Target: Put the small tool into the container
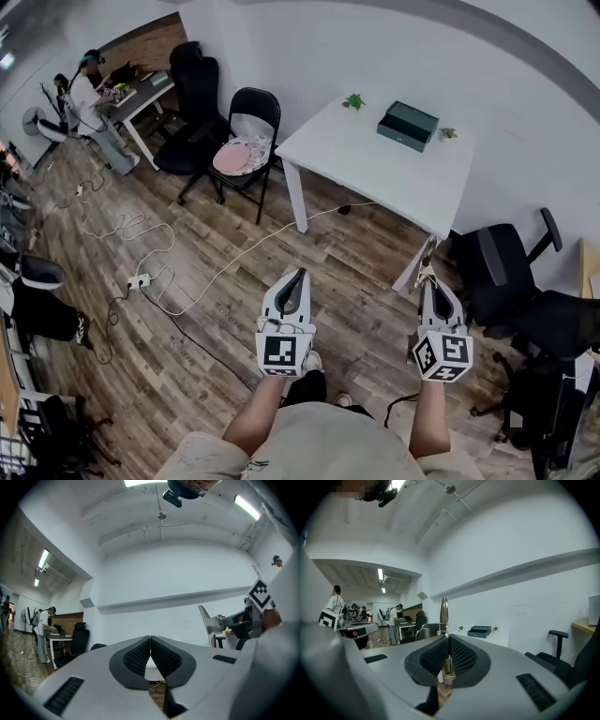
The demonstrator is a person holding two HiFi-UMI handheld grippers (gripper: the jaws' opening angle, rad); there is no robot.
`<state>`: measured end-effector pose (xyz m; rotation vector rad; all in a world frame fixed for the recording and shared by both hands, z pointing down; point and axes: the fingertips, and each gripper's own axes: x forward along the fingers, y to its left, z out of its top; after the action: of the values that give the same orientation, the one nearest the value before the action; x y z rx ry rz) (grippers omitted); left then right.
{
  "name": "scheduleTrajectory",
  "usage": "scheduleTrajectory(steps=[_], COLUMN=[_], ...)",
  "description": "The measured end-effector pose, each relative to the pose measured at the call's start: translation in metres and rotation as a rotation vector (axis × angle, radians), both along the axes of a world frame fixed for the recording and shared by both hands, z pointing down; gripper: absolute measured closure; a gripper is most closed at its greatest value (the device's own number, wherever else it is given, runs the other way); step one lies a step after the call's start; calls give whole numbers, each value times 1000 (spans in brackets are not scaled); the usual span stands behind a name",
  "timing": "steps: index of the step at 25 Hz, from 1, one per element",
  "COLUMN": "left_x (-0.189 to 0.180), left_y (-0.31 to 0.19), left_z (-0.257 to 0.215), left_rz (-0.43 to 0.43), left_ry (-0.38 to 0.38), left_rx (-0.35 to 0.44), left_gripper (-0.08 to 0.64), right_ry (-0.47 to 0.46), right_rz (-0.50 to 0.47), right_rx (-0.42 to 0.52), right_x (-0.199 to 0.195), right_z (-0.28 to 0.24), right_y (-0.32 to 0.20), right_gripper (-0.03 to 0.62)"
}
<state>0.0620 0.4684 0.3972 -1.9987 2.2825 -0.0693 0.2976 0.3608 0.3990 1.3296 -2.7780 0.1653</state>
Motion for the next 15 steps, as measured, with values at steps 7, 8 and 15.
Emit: scheduleTrajectory(steps=[7,8,15], left_x=[-47,-53,-92], left_y=[-33,-36,-58], left_z=[-3,-3,-3], left_rz=[-10,-11,-17], left_ry=[20,22,43], left_rx=[23,24,26], left_gripper=[553,554,553], right_ry=[17,18,27], right_rz=[-6,-8,-20], right_rx=[11,12,18], right_x=[-44,-51,-93], right_z=[-6,-7,-10], right_y=[-33,-37,-60], right_gripper=[577,577,577])
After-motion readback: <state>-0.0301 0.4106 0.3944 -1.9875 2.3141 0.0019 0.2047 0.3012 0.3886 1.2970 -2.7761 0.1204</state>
